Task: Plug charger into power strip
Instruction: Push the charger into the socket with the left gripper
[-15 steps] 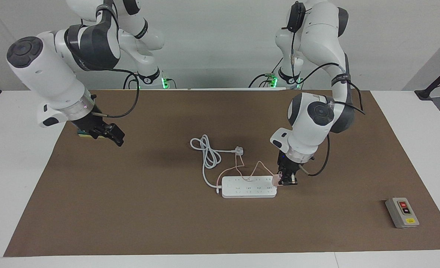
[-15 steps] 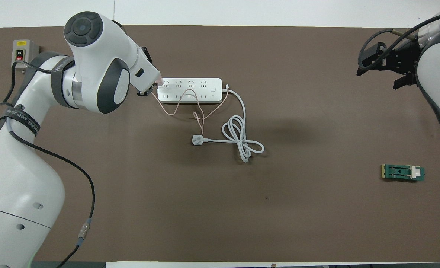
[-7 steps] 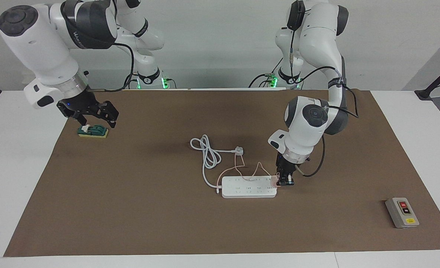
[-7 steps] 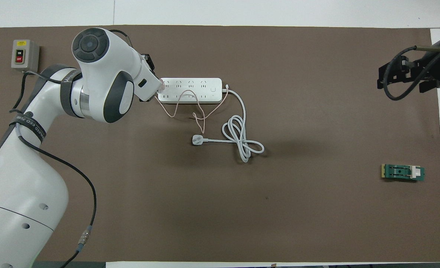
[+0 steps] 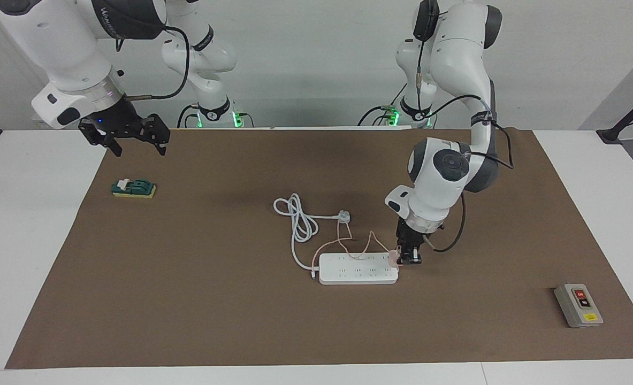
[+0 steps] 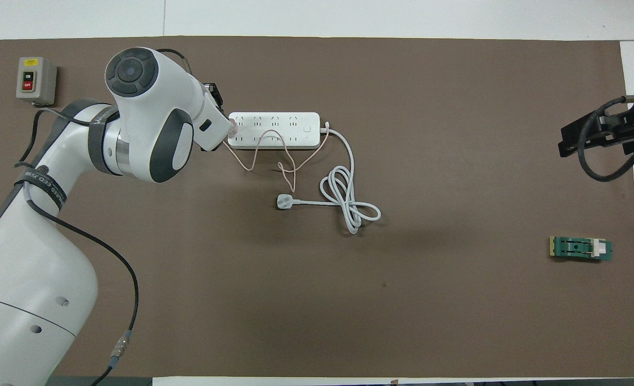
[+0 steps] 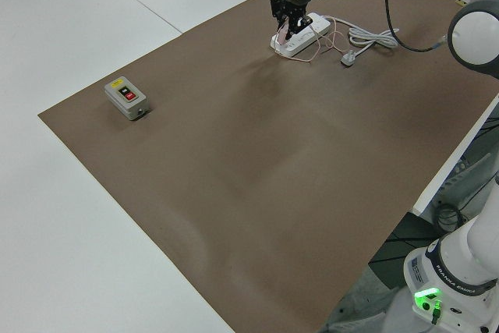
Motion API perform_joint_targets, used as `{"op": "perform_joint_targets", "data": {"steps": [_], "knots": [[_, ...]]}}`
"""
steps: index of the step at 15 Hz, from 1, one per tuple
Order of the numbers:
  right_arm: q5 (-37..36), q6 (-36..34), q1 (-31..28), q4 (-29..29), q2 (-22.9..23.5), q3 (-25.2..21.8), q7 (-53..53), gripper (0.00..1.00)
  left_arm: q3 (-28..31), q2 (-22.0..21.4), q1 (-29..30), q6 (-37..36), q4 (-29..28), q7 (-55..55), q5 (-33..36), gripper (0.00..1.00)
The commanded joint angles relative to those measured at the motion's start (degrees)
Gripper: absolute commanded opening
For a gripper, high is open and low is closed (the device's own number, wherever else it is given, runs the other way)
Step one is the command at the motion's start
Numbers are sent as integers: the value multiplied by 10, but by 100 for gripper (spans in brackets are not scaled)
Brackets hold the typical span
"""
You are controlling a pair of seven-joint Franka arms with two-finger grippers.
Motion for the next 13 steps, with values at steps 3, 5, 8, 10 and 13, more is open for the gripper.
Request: {"op": "perform_joint_targets", "data": {"steps": [3, 5, 8, 10, 13], "knots": [[-24, 26, -6, -114, -82, 5, -23, 100, 3, -25, -14, 21, -38, 0, 0, 0], [-31, 56, -6, -151, -108, 4, -30, 100, 3, -28, -16, 25, -47, 0, -19, 0], [-31, 71, -5, -166, -124, 2, -30, 100, 3, -34, -16, 26, -59, 0, -44, 0], [-31, 90, 29, -175, -131, -43, -31, 100, 3, -35, -16, 25, -65, 1, -44, 0], [-27, 97, 59, -167, -126, -75, -32, 100, 4, -38, -15, 24, -69, 3, -44, 0]]}}
